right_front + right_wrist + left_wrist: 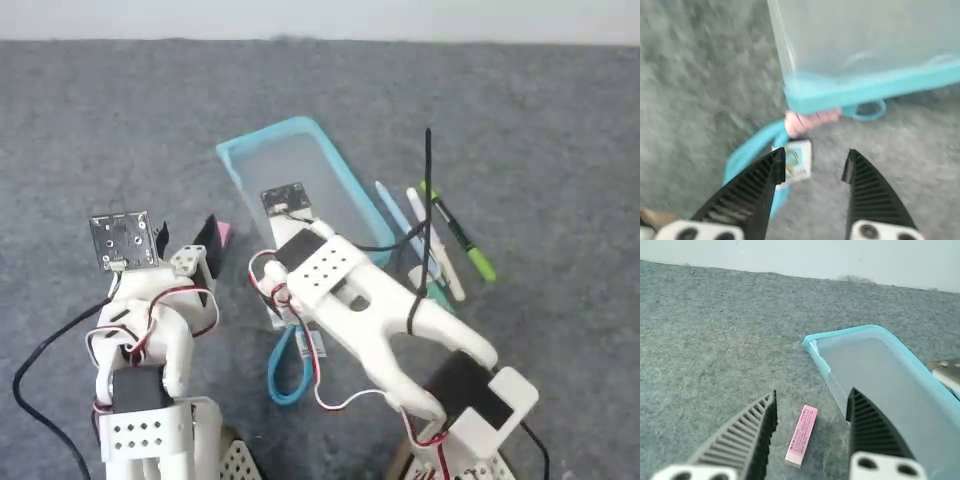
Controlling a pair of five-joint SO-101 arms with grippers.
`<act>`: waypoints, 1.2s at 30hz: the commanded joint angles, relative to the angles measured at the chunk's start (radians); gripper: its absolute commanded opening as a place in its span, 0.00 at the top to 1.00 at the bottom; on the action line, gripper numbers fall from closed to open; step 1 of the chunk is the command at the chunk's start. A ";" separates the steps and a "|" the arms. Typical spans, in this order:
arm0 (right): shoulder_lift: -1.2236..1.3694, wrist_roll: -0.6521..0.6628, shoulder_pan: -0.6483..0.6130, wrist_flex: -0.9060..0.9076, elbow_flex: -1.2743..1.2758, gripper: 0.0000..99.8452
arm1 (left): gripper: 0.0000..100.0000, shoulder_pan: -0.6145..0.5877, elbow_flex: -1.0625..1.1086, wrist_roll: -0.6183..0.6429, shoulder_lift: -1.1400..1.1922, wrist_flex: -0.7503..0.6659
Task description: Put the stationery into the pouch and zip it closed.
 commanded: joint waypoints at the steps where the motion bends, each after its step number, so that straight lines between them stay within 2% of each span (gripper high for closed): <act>1: -0.019 -0.064 -0.015 -0.033 -0.058 0.83 | 0.78 -0.008 -0.061 0.017 -0.014 -0.025; 9: -0.007 -0.166 0.002 -0.051 -0.055 0.83 | 0.78 -0.006 -0.062 0.018 -0.018 -0.023; 16: 0.051 -0.178 0.033 -0.081 -0.060 0.83 | 0.78 -0.003 -0.071 0.018 -0.015 -0.023; 26: 0.140 -0.273 0.058 -0.071 -0.124 0.83 | 0.78 -0.003 -0.073 0.020 -0.018 -0.021; 36: 0.292 -0.235 0.094 0.033 -0.218 0.84 | 0.78 -0.008 -0.073 0.020 -0.020 -0.008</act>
